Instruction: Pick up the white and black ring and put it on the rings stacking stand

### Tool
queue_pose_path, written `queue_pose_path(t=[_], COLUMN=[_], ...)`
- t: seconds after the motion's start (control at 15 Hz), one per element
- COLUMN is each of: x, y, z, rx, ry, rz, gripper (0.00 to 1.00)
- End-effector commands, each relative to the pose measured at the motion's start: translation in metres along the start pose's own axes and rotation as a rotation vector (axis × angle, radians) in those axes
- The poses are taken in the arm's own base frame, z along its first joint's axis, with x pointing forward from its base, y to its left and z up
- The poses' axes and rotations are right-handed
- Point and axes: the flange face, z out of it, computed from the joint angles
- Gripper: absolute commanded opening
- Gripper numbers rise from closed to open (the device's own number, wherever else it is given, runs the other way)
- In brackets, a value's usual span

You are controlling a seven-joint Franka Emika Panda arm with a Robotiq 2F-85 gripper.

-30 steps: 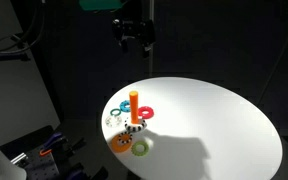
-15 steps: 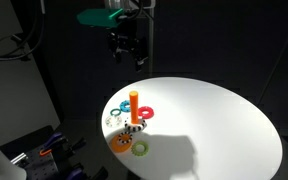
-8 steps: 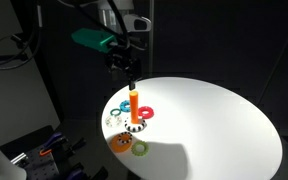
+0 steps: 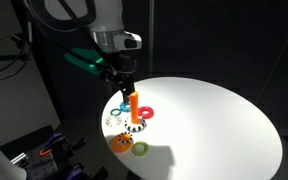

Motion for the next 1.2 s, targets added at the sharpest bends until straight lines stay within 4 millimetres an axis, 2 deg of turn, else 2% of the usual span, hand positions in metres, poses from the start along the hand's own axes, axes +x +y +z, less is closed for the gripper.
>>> queue_pose_path(t=[0.0,0.13,0.4,1.13], x=[0.000,0.000,-0.008,-0.013], y=[0.000,0.000,0.005,0.001], z=[-0.001,-0.002,0.020,0.095], rx=[0.000,-0.001,-0.021,-0.039], ry=[0.001,0.003,0.010,0.033], rz=[0.000,0.000,0.021,0.018], gripper=[1.00,1.00,1.00,1.00])
